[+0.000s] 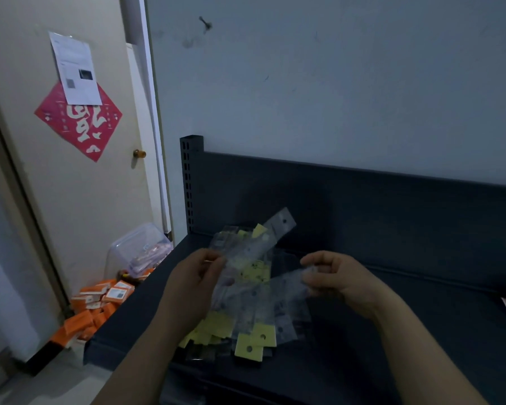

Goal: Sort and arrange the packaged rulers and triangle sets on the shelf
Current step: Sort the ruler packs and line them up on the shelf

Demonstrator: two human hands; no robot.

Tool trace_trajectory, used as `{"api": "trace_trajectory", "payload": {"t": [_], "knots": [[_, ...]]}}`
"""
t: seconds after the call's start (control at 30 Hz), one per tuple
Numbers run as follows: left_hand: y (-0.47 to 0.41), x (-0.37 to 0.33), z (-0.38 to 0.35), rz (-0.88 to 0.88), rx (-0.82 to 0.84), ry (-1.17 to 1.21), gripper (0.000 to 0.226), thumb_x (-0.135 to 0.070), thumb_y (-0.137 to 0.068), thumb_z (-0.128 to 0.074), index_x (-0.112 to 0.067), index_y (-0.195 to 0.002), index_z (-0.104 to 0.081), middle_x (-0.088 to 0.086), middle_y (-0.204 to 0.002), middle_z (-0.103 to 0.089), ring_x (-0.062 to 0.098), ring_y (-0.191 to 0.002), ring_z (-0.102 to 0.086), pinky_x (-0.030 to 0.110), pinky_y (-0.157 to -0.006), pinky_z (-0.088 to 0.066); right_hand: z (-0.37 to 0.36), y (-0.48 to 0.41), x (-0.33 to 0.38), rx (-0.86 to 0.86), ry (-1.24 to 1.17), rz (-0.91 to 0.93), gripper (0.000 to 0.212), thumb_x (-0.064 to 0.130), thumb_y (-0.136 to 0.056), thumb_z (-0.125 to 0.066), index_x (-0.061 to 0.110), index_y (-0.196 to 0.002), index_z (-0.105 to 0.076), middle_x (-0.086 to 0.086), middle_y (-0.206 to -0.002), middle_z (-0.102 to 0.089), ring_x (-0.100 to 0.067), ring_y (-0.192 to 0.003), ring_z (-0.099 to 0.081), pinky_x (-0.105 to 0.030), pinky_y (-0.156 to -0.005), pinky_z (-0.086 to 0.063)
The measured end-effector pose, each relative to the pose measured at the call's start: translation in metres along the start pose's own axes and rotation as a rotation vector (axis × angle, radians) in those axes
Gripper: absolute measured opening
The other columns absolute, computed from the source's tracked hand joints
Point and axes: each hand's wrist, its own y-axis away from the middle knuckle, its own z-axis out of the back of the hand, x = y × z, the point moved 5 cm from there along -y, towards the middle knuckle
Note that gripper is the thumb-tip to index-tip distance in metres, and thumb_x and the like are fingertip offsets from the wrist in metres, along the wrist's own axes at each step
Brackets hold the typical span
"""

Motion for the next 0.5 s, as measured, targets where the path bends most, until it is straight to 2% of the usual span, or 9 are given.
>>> {"api": "trace_trajectory", "payload": {"t": [0.07, 0.13, 0.17, 0.23, 0.3, 0.37, 0.5], "knots": [[-0.002, -0.003, 0.003, 0.012, 0.036, 0.044, 0.012, -0.017, -0.096, -0.052, -0.012, -0.092, -0.062, -0.007, -0.081, -0.067, -0.007, -0.067, -0.066, 0.018, -0.059, -0.051, 0.001, 0.003, 0.003, 0.033, 0.054, 0.0, 0.029, -0.006, -0.078, -0.068, 0.003, -0.104, -0.06, -0.007, -0.075, -0.066, -0.014, -0.063, -0.064, -0.023, -0.058, -0.053], [0.0, -0.004, -0.002, 0.048, 0.17, 0.053, 0.014, -0.021, -0.097, -0.05, -0.013, -0.095, -0.06, -0.001, -0.085, -0.069, 0.003, -0.065, -0.07, 0.033, -0.061, -0.054, 0.001, 0.003, 0.005, 0.027, 0.058, 0.015, 0.032, -0.006, -0.076, -0.07, 0.003, -0.105, -0.06, -0.011, -0.079, -0.065, -0.016, -0.064, -0.064, -0.024, -0.059, -0.053], [0.003, -0.004, -0.007, 0.053, 0.232, 0.055, 0.014, -0.024, -0.098, -0.049, -0.016, -0.095, -0.06, 0.0, -0.088, -0.07, 0.006, -0.067, -0.07, 0.034, -0.062, -0.054, -0.001, 0.002, 0.006, 0.009, 0.05, 0.031, 0.032, -0.005, -0.075, -0.071, 0.004, -0.104, -0.061, -0.013, -0.081, -0.065, -0.018, -0.066, -0.063, -0.025, -0.06, -0.054], [0.007, -0.004, -0.014, 0.012, 0.27, 0.01, 0.013, -0.027, -0.097, -0.05, -0.024, -0.095, -0.063, -0.006, -0.092, -0.069, 0.0, -0.077, -0.067, 0.021, -0.068, -0.05, -0.003, -0.002, 0.007, -0.067, 0.035, 0.073, 0.031, -0.003, -0.073, -0.073, 0.004, -0.101, -0.061, -0.012, -0.081, -0.066, -0.018, -0.066, -0.063, -0.026, -0.061, -0.054], [0.01, -0.005, -0.017, 0.001, 0.265, 0.03, 0.012, -0.029, -0.096, -0.053, -0.029, -0.097, -0.065, -0.009, -0.094, -0.068, -0.005, -0.085, -0.062, 0.009, -0.068, -0.045, -0.002, -0.007, 0.008, -0.153, -0.001, 0.105, 0.03, -0.001, -0.073, -0.074, 0.004, -0.099, -0.06, -0.01, -0.078, -0.066, -0.016, -0.062, -0.061, -0.026, -0.06, -0.053], [0.012, -0.001, -0.018, 0.061, 0.28, 0.113, 0.01, -0.03, -0.09, -0.062, -0.031, -0.099, -0.066, -0.012, -0.097, -0.069, -0.005, -0.088, -0.063, 0.009, -0.07, -0.047, -0.001, -0.01, 0.006, -0.207, -0.09, 0.11, 0.026, -0.003, -0.074, -0.073, 0.005, -0.095, -0.06, -0.009, -0.076, -0.063, -0.015, -0.059, -0.06, -0.024, -0.056, -0.052], [0.014, 0.005, -0.016, 0.111, 0.291, 0.174, 0.029, -0.022, -0.08, -0.075, -0.037, -0.102, -0.064, -0.015, -0.104, -0.067, -0.002, -0.087, -0.066, 0.015, -0.07, -0.052, -0.003, -0.011, 0.004, -0.226, -0.161, 0.08, 0.026, -0.004, -0.077, -0.07, 0.006, -0.098, -0.059, -0.012, -0.085, -0.064, -0.019, -0.068, -0.06, -0.022, -0.055, -0.054]]}}
